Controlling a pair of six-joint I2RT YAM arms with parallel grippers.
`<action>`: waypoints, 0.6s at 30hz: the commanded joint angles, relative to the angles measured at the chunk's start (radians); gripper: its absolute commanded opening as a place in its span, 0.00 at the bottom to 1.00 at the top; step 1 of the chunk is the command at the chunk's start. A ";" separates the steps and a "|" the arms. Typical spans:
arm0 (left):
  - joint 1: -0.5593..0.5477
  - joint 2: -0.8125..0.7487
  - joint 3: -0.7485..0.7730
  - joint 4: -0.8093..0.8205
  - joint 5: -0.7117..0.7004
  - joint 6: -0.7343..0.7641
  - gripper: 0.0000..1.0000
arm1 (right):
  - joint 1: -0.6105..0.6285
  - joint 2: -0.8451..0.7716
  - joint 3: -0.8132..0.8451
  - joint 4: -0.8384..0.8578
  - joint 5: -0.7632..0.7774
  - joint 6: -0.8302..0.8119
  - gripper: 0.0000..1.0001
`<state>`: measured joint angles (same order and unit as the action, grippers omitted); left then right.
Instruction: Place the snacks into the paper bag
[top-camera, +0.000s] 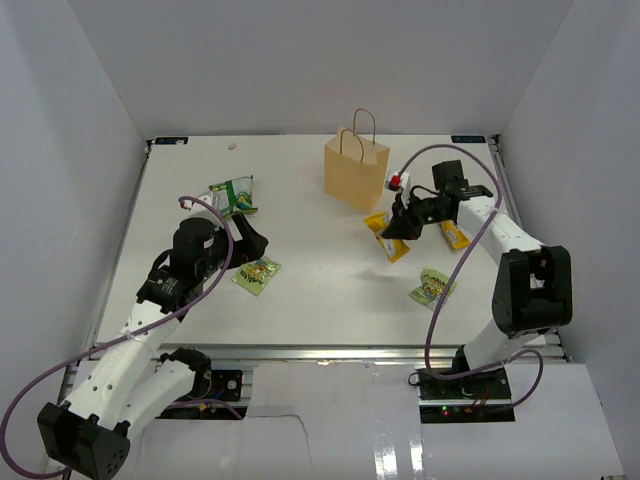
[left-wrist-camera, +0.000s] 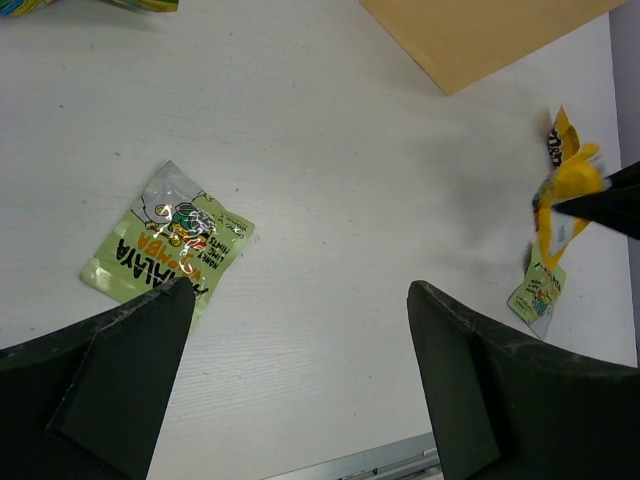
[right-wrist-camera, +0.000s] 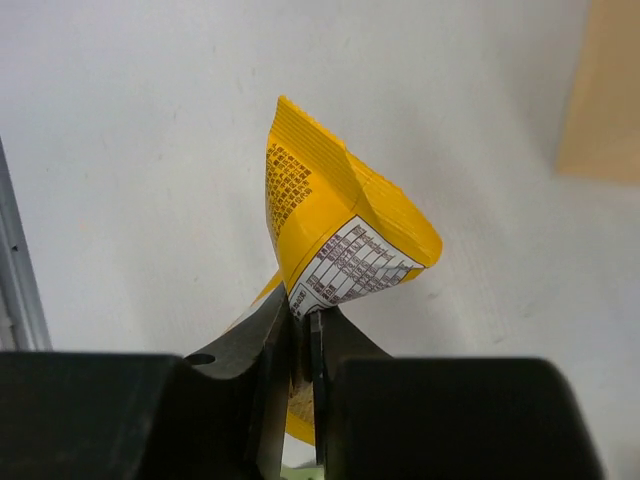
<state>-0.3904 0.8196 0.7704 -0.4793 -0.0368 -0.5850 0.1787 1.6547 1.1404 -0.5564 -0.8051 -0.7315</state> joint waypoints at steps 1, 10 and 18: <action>-0.005 0.015 -0.010 -0.002 0.000 0.004 0.98 | -0.002 -0.096 0.140 -0.014 -0.109 -0.092 0.14; -0.005 0.018 -0.002 -0.002 -0.014 0.013 0.98 | 0.010 0.012 0.548 0.406 0.096 0.363 0.08; -0.005 0.006 -0.002 -0.019 -0.021 0.013 0.98 | 0.068 0.143 0.702 0.624 0.254 0.497 0.08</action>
<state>-0.3904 0.8421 0.7689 -0.4816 -0.0441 -0.5827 0.2169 1.7645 1.7866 -0.0616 -0.6270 -0.3164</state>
